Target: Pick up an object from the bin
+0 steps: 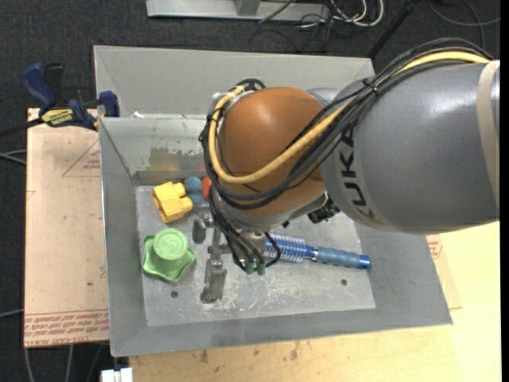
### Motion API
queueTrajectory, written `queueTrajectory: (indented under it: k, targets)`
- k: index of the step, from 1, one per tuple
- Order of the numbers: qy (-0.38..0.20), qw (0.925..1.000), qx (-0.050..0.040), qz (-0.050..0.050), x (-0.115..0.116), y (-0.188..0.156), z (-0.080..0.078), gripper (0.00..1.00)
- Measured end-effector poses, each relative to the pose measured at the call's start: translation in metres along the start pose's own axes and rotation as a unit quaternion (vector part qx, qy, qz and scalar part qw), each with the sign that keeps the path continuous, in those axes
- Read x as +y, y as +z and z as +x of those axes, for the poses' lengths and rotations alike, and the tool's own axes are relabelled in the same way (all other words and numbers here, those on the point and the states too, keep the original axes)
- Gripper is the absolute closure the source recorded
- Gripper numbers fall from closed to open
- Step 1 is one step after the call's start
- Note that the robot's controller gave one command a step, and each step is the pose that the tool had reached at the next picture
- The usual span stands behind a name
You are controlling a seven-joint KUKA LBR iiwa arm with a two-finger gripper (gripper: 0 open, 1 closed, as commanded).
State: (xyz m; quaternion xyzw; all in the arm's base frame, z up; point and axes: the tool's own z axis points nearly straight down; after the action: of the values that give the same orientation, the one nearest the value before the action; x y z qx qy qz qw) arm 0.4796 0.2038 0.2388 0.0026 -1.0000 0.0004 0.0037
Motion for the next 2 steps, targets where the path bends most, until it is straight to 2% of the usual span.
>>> queueTrajectory:
  k: [1,2]
  targets:
    - [-0.012,0.9999,-0.0100,-0.004,0.012,0.132,-0.043,0.00]
    - [-0.119,0.9927,-0.0179,-0.005,0.042,0.157,-0.093,0.00]
